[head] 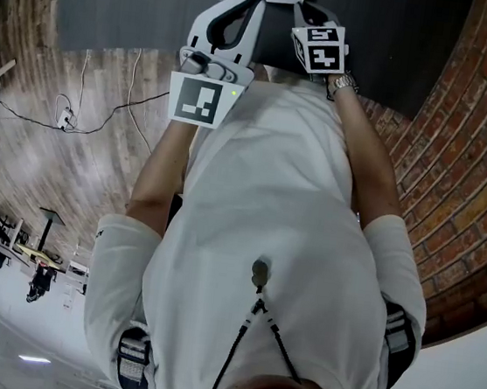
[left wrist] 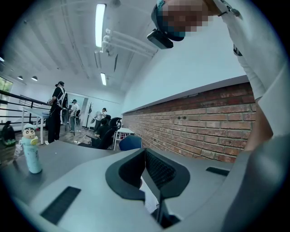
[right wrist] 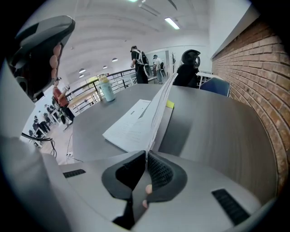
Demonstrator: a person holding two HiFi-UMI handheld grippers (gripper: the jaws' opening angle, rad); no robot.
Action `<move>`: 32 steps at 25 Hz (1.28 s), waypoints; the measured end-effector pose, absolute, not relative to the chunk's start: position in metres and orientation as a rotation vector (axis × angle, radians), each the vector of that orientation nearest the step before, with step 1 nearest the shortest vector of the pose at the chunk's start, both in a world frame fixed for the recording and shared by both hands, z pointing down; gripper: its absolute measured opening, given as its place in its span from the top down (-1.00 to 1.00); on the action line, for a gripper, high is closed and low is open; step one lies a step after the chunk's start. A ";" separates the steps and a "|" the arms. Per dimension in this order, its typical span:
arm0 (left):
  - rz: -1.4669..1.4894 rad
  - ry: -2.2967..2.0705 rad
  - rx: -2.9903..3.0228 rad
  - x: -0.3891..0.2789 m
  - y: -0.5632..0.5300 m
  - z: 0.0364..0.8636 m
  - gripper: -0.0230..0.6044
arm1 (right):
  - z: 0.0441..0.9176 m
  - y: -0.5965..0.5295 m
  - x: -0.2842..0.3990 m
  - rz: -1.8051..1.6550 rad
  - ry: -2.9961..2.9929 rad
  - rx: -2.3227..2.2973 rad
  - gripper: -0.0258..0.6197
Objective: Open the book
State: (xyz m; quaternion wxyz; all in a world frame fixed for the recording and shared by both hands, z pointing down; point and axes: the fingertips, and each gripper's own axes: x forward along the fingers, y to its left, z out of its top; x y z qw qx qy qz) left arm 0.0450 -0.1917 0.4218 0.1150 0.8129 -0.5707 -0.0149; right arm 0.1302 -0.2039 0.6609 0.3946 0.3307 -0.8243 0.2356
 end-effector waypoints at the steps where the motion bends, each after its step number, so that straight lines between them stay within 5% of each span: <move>1: -0.043 -1.670 2.384 0.049 -0.192 0.422 0.85 | 0.661 -0.204 0.134 0.600 -2.089 0.841 0.78; 32: -0.023 -1.699 2.378 0.108 -0.213 0.419 0.85 | 0.682 -0.236 0.221 0.646 -2.036 0.871 0.78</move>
